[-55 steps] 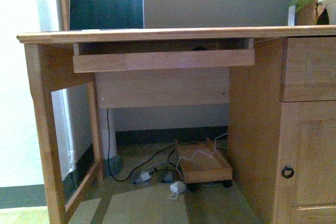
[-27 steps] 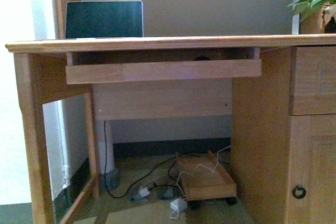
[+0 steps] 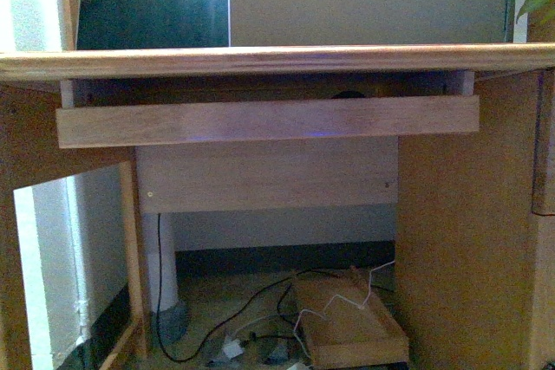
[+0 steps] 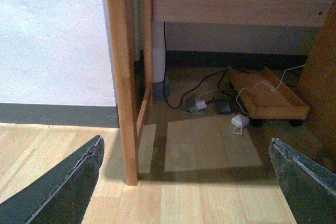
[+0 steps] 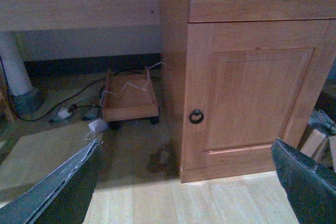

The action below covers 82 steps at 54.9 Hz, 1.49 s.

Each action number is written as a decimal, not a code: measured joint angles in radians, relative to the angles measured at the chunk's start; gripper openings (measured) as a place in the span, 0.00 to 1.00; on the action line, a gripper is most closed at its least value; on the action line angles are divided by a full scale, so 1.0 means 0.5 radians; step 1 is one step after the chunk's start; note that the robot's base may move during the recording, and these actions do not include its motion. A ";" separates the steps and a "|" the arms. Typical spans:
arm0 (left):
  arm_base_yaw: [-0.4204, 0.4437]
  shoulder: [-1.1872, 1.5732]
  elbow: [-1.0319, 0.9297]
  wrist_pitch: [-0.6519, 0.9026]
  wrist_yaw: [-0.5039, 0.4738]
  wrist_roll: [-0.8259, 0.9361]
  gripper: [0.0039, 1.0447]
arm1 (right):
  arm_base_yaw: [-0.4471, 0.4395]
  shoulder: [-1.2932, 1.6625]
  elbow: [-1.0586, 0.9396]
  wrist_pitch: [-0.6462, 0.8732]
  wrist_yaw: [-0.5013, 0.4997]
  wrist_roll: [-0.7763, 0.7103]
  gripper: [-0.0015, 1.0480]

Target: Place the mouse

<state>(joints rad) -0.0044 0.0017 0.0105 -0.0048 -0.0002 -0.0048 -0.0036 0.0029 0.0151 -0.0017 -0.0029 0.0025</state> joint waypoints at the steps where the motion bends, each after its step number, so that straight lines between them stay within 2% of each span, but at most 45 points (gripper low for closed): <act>1: 0.000 0.000 0.000 0.000 0.000 0.000 0.93 | 0.000 0.000 0.000 0.000 0.000 0.000 0.93; 67: 0.000 -0.001 0.000 0.000 0.000 0.000 0.93 | 0.000 0.000 0.000 0.000 -0.001 0.000 0.93; 71: -0.038 0.153 0.083 -0.188 -0.044 -0.118 0.93 | 0.000 0.000 0.000 0.000 0.000 0.001 0.93; 74: -0.013 0.412 0.100 -0.081 0.072 -0.117 0.93 | 0.000 0.000 0.000 0.000 -0.001 0.000 0.93; 77: 0.084 0.735 0.136 0.163 0.236 -0.031 0.93 | 0.000 0.000 0.000 0.000 -0.001 0.000 0.93; 82: 0.280 1.424 0.247 0.771 0.720 0.357 0.93 | 0.000 0.000 0.000 0.000 -0.001 0.000 0.93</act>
<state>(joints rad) 0.1356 0.7139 0.1341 0.3805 0.3599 0.1738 -0.0036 0.0029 0.0151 -0.0017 -0.0032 0.0025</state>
